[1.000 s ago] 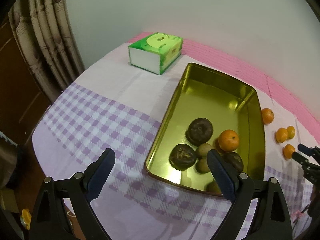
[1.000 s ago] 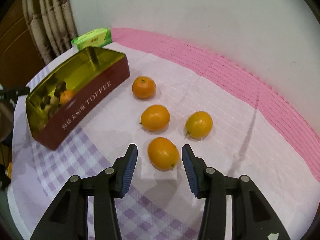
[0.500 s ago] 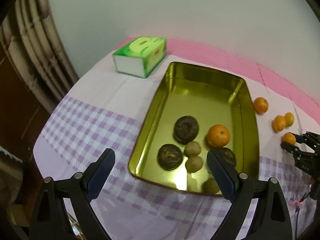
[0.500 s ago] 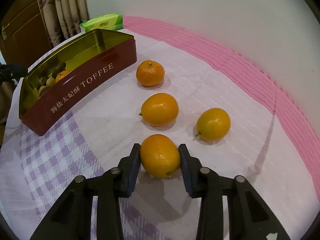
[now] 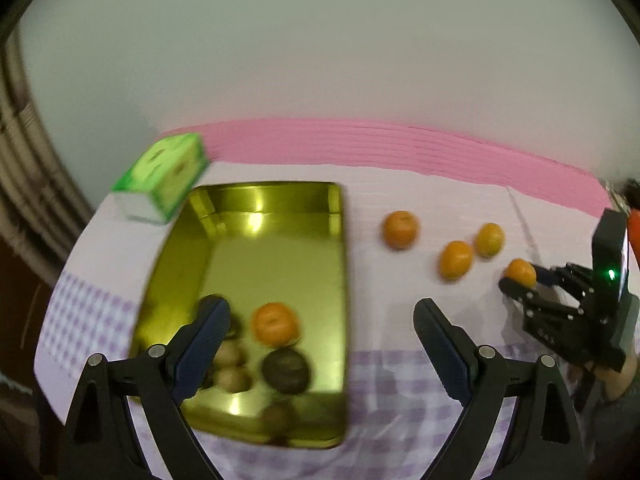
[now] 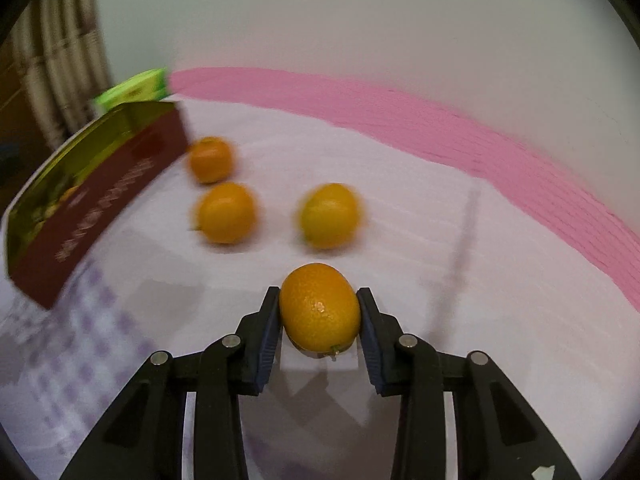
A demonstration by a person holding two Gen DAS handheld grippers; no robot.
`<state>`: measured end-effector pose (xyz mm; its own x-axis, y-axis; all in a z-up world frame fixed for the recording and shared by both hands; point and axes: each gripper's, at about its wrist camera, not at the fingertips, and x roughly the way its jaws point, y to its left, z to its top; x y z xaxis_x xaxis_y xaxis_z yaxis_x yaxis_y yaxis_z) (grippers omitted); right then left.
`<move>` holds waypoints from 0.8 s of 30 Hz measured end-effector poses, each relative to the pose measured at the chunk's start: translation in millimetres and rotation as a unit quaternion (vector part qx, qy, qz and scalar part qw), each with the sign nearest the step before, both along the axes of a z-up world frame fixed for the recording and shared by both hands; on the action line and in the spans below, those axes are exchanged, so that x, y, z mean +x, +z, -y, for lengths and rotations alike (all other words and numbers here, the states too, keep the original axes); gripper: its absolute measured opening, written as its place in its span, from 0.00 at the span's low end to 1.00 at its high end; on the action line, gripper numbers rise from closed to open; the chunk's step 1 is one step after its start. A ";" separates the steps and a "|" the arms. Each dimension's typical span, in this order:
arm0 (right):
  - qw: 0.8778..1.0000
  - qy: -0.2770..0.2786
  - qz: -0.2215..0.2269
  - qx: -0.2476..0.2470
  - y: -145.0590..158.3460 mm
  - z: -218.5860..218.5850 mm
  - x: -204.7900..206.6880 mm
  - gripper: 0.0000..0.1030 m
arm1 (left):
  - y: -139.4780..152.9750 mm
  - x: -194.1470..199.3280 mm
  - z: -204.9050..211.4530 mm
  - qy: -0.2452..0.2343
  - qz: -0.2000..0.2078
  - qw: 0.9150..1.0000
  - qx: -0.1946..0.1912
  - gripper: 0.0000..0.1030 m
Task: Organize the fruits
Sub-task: 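Grasp another orange with the left tool while the right tool holds its orange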
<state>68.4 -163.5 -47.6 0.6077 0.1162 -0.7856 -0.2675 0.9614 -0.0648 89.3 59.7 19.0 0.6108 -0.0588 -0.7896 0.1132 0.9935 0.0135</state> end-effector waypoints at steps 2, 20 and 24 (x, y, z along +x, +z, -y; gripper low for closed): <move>0.999 -0.034 0.008 -0.009 0.2 17.9 0.8 0.33 | -2.6 2.9 15.8 -0.020 0.000 1.000 -0.003 0.90; 0.990 -0.140 0.022 -0.025 2.0 71.9 4.6 0.33 | -57.9 63.0 102.0 -0.076 -0.067 0.995 -0.022 0.73; 0.990 -0.141 0.019 -0.016 3.3 77.7 4.6 0.34 | -68.2 77.2 106.7 -0.078 -0.087 0.992 -0.038 0.66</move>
